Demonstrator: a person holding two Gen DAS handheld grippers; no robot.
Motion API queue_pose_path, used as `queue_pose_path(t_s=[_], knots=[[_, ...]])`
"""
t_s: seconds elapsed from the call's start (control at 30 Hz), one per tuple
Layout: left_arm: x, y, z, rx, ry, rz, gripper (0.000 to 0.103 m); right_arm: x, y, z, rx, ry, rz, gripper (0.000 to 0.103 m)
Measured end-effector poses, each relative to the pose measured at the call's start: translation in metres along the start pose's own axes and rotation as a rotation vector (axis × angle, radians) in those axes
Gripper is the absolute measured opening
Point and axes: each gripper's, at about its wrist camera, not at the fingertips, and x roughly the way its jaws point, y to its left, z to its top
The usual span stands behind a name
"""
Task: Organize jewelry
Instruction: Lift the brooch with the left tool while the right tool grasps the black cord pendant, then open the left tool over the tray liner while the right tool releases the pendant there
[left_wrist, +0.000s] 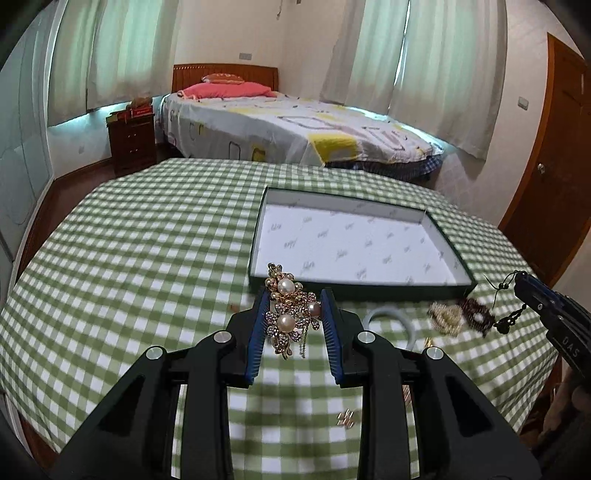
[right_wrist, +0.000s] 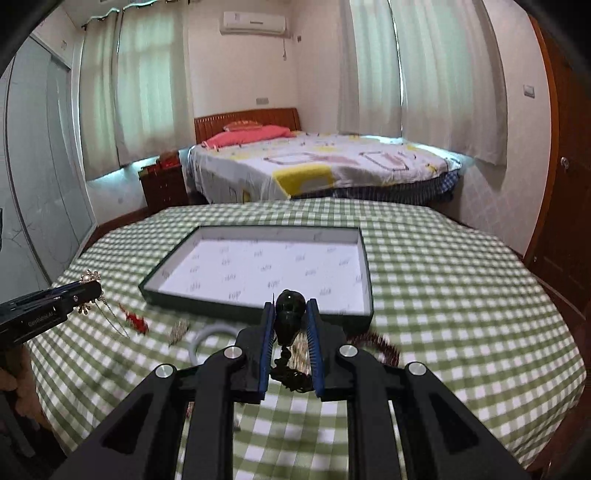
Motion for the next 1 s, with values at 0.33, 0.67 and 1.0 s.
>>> queue_pose_path(t_s=[0.33,0.67,1.0], knots=[[0.023,-0.026,0.063,0.041,-0.099,-0.042,0.028,0.033,-0.019,0.05,0.006,-0.075,0.001,0.018],[0.117,-0.035,0.069,0.05,0.028,-0.049,0.028,0.094,-0.027,0.051,-0.021,0.018,0.005,0.018],[0.189,-0.025,0.04,0.044,0.214,-0.041,0.028,0.152,-0.04,0.018,0.009,0.223,-0.023,0.018]])
